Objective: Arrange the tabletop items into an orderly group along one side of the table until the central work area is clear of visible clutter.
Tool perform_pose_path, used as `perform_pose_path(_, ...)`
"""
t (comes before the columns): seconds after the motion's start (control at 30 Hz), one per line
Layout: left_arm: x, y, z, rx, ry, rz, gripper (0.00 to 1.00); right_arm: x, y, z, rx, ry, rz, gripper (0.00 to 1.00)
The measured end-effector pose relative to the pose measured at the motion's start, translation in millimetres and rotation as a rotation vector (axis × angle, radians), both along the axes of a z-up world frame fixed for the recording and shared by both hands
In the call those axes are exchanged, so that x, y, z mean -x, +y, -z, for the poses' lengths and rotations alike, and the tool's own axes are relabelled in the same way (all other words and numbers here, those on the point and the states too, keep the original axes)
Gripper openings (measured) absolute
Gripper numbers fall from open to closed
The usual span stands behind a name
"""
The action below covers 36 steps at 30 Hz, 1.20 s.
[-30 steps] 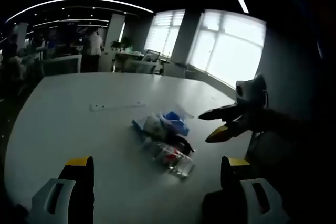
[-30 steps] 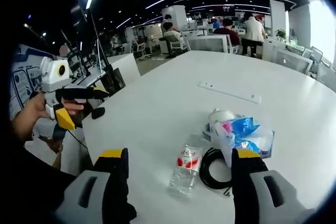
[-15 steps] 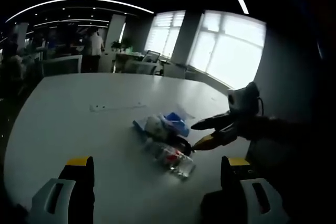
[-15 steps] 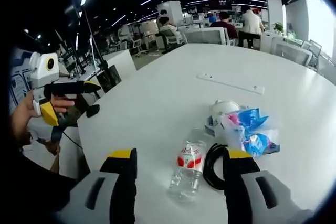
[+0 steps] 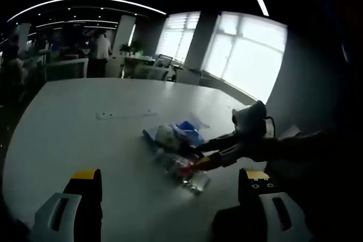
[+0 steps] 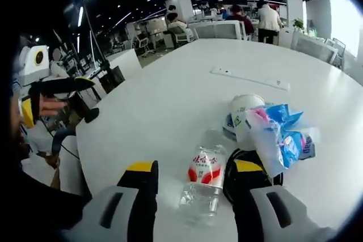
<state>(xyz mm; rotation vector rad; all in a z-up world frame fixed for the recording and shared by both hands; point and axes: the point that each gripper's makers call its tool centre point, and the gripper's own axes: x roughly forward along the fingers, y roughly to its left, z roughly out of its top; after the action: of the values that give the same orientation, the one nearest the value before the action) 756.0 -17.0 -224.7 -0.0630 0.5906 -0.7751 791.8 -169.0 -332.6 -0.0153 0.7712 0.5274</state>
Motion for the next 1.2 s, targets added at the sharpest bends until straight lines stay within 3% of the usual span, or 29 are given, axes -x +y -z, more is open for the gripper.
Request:
perform_pose_path(0.27, 1.6, 0.1, 5.1, -0.002, 0.013, 0.01, 0.99, -5.3, 1.8, 24.0, 0.004, 0.02, 0.031, 0.44)
perform_pose_path(0.5, 0.0, -0.1, 7.8, -0.004, 0.019, 0.014, 0.98, -10.8, 0.7, 33.4, 0.032, 0.028, 0.095, 0.44)
perform_pose_path(0.7, -0.7, -0.2, 10.3, -0.002, 0.027, 0.013, 0.97, -20.0, 4.0, 39.7, 0.062, 0.022, 0.148, 0.36)
perform_pose_path(0.87, 3.1, -7.8, 8.6, -0.011, 0.033, 0.018, 0.97, -23.7, 5.0, 44.7, 0.106, 0.022, 0.147, 0.36)
perform_pose_path(0.93, 4.6, -11.5, 7.4, -0.013, 0.035, 0.02, 0.96, -24.6, 1.6, 47.3, 0.125, 0.026, 0.151, 0.31)
perform_pose_path(1.2, 3.0, -13.9, 9.2, -0.006, 0.041, 0.019, 0.96, -25.8, 4.4, 51.8, 0.137, 0.03, 0.14, 0.34)
